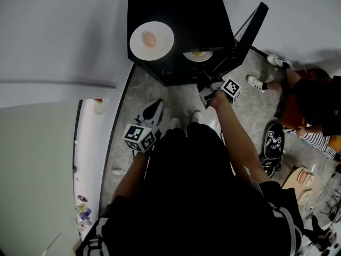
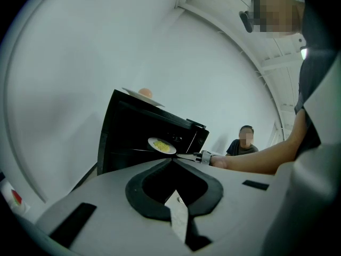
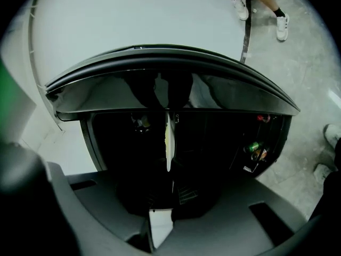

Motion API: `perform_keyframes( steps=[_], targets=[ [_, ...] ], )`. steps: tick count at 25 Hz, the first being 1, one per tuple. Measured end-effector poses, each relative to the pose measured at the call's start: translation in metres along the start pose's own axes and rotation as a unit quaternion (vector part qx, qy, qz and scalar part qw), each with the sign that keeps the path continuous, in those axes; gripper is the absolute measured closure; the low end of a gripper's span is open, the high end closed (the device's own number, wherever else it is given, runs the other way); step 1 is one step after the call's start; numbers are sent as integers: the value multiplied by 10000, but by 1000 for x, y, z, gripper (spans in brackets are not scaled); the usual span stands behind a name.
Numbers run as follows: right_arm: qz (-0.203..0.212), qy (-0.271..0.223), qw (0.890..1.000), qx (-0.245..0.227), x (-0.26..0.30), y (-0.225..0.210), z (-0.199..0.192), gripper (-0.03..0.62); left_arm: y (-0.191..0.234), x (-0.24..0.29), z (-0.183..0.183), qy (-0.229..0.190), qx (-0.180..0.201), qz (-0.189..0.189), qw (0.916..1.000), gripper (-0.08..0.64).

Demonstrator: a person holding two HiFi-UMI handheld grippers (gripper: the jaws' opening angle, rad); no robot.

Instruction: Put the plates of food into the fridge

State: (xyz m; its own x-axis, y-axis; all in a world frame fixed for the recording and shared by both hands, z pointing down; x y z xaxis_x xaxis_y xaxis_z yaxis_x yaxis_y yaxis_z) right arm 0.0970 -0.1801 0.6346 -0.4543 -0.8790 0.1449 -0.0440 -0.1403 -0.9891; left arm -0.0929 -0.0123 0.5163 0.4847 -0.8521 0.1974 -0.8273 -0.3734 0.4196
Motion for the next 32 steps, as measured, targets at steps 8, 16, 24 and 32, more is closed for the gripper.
perform_keyframes(
  steps=[8,16,24,32],
  targets=[
    [68,139,9999,-1,-21,7,-8,553,-5,-6,0,-94,149,49,9998,539],
    [217,293,9993,-1,-36,21,-21,552,-13,-13,3,-338,166,5,9993,538],
    [471,482,9977,73,-43,45,-38,552,-11,-23,4,-471,166,119,9987,538],
    [645,725,9953,49,-43,66,-59,552,-4,-35,1,-544,85,293,9981,538]
  ],
)
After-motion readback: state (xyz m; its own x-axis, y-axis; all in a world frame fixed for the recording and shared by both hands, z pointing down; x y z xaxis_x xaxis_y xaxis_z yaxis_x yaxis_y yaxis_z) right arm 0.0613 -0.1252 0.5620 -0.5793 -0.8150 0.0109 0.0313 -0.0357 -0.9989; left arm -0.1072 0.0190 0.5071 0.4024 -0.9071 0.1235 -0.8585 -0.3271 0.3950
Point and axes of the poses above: the fingertips, and each gripper's own axes: x forward along the fingers, y to its left, z out of its top, the point moved 2 cm from there along -x, backward along the fingers, and after that the axes turned 9 degrees about -y, right-handed, at the moved point
